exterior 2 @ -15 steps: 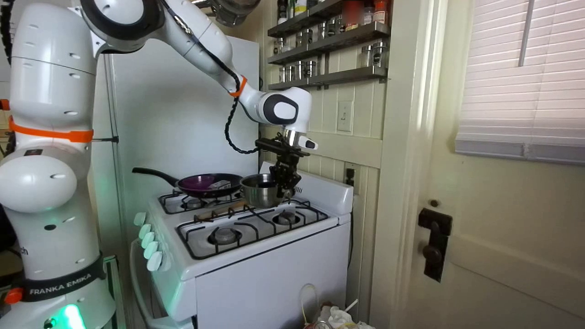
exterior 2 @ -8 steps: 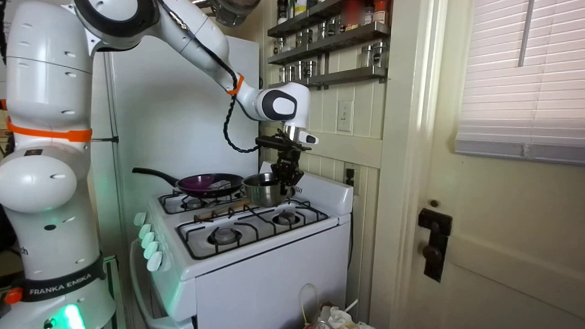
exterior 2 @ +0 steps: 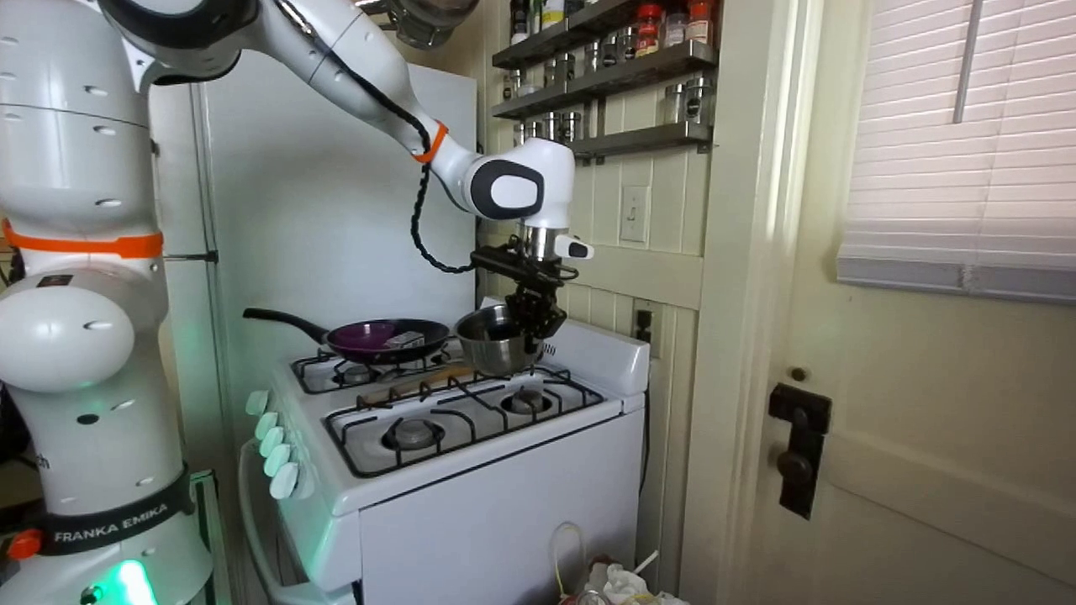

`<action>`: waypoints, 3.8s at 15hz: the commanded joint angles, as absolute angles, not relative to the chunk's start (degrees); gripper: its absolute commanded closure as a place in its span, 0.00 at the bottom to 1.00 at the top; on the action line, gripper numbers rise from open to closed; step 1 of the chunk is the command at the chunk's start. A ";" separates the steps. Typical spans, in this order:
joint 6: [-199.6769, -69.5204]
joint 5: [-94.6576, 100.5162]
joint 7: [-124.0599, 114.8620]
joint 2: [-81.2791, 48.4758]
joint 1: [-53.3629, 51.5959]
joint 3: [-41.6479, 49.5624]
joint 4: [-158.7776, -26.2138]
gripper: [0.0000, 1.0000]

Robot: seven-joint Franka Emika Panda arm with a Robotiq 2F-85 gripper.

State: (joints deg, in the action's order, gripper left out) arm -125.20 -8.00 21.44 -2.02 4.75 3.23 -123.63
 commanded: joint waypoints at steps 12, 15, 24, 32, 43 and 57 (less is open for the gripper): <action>-108.22 -7.54 20.80 -5.68 1.97 0.70 -105.42 0.98; -110.64 -7.36 21.24 -4.67 2.10 0.55 -107.80 0.94; -112.46 -5.66 18.23 -11.74 1.73 0.10 -103.47 0.98; -109.75 -7.64 21.46 -18.00 1.53 -3.46 -95.14 0.98; -109.64 -4.21 12.07 -28.37 -4.29 -5.60 -82.48 0.98; -125.32 -5.97 6.16 -28.26 -6.78 -7.21 -89.84 0.98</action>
State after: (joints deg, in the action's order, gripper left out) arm -118.05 -4.73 8.83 -29.45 -5.67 -6.10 -85.51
